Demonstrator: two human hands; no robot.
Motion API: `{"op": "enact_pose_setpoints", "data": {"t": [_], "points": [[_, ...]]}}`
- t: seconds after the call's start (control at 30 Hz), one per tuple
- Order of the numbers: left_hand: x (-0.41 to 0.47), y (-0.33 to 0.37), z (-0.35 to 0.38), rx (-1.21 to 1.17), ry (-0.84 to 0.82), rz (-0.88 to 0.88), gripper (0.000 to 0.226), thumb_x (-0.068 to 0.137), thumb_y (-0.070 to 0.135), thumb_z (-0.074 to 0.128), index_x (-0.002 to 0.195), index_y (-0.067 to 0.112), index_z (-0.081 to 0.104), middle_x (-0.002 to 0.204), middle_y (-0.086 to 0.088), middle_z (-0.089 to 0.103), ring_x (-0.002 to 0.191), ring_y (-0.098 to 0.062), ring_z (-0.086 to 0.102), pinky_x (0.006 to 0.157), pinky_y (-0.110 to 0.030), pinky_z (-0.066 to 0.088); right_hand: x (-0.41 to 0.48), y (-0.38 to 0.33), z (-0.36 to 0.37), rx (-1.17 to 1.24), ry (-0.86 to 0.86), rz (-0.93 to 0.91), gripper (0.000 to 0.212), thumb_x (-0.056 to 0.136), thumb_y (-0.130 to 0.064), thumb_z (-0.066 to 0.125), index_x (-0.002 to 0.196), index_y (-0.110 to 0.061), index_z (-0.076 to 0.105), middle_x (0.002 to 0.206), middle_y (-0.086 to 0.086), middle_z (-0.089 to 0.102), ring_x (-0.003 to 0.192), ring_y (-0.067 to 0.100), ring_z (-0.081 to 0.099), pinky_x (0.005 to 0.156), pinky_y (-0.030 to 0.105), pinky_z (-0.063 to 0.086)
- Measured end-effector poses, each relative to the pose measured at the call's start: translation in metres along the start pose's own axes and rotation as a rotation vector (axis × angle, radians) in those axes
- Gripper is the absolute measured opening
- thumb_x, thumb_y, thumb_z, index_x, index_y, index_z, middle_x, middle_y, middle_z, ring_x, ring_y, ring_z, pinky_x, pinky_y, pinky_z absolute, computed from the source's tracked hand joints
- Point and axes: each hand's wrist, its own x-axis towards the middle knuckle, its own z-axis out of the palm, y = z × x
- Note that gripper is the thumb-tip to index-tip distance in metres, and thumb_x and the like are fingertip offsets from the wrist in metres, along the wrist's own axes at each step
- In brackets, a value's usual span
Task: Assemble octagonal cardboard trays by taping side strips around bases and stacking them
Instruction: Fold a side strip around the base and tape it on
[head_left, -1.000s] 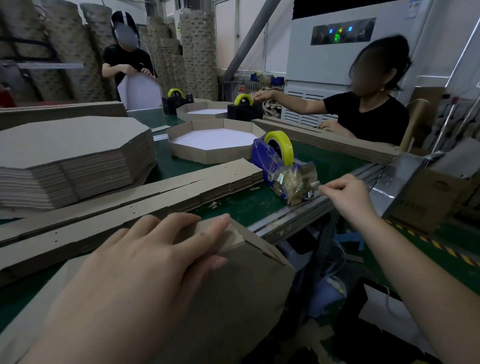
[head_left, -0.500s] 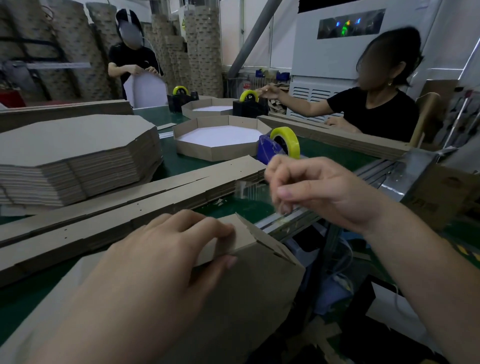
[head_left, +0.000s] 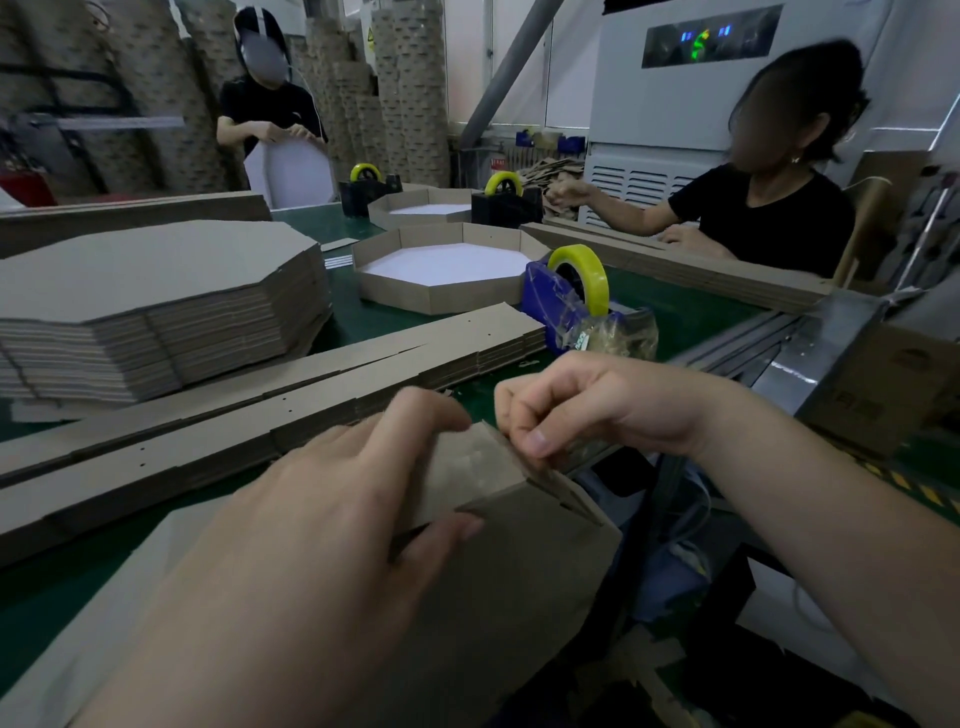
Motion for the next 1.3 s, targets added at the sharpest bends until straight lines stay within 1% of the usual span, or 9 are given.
{"op": "enact_pose_setpoints", "data": {"t": [0.17,0.37,0.5,0.7,0.83,0.93,1.03,1.13,1.3], "points": [[-0.005,-0.003,0.003,0.047,-0.030,0.095,0.032,0.080,0.050,0.047,0.106,0.046,0.066,0.108,0.011,0.068,0.085,-0.016,0.069,0.056,-0.027,0.052,-0.002,-0.002,-0.002,-0.045,-0.012,0.027,0.016,0.075,-0.011,0.060,0.063,-0.018,0.067,0.077,-0.004,0.057,0.072,0.016,0.051,0.067,0.023,0.045],[-0.007,-0.006,0.004,-0.040,-0.006,0.070,0.032,0.080,0.050,0.045,0.095,0.039,0.072,0.108,0.009,0.067,0.091,-0.021,0.067,0.064,-0.042,0.057,-0.003,-0.005,-0.001,-0.165,-0.030,0.119,0.019,0.078,-0.033,0.067,0.060,-0.028,0.067,0.078,0.005,0.054,0.064,0.010,0.045,0.059,0.019,0.039],[-0.007,-0.006,0.003,-0.048,0.011,0.087,0.032,0.081,0.046,0.045,0.091,0.035,0.073,0.106,0.006,0.068,0.086,-0.022,0.067,0.063,-0.041,0.057,-0.001,-0.008,0.000,-0.202,-0.049,0.170,0.021,0.074,-0.040,0.068,0.058,-0.027,0.068,0.078,0.018,0.048,0.059,0.014,0.038,0.055,0.022,0.031],[-0.005,-0.008,0.003,-0.053,-0.006,0.086,0.035,0.081,0.045,0.044,0.091,0.032,0.075,0.105,0.004,0.070,0.091,-0.025,0.068,0.068,-0.044,0.058,0.001,-0.005,-0.001,-0.292,-0.024,0.269,0.040,0.065,-0.061,0.067,0.052,-0.023,0.064,0.053,-0.005,0.044,0.051,0.011,0.037,0.052,0.019,0.031],[-0.005,-0.006,0.001,-0.049,0.003,0.106,0.033,0.080,0.046,0.043,0.086,0.031,0.072,0.103,0.008,0.070,0.086,-0.021,0.069,0.066,-0.034,0.056,-0.001,0.003,-0.005,-0.515,0.028,0.359,0.066,0.047,-0.087,0.061,0.058,-0.022,0.054,0.058,-0.002,0.046,0.056,0.015,0.041,0.060,0.026,0.036],[-0.005,-0.004,0.003,-0.038,0.011,0.121,0.030,0.080,0.049,0.043,0.081,0.027,0.064,0.089,0.013,0.068,0.076,-0.017,0.066,0.058,-0.032,0.056,-0.003,0.006,-0.008,-0.380,0.148,0.134,0.043,0.063,-0.065,0.074,0.080,-0.028,0.062,0.074,-0.016,0.063,0.071,0.001,0.059,0.067,0.015,0.046],[-0.005,-0.004,0.004,-0.052,0.028,0.117,0.029,0.079,0.052,0.042,0.080,0.028,0.058,0.081,0.016,0.064,0.073,-0.014,0.064,0.055,-0.032,0.054,0.002,0.011,-0.005,-0.027,0.076,0.020,0.036,0.076,-0.032,0.072,0.110,-0.024,0.061,0.106,-0.007,0.068,0.097,0.010,0.065,0.081,0.023,0.051],[-0.006,-0.003,0.004,-0.062,0.045,0.118,0.025,0.078,0.052,0.043,0.078,0.029,0.054,0.084,0.015,0.065,0.074,-0.015,0.064,0.055,-0.033,0.054,0.009,0.014,0.007,0.175,-0.104,0.018,0.035,0.083,-0.010,0.061,0.117,-0.015,0.055,0.100,-0.002,0.072,0.093,0.012,0.067,0.077,0.022,0.052],[-0.008,-0.005,0.003,-0.035,0.051,0.124,0.024,0.079,0.052,0.043,0.078,0.029,0.051,0.081,0.015,0.063,0.071,-0.015,0.062,0.052,-0.036,0.053,0.014,0.016,0.012,0.418,-0.093,-0.064,0.034,0.078,0.006,0.058,0.110,-0.006,0.060,0.075,0.007,0.061,0.067,0.009,0.063,0.063,0.017,0.052]]}}
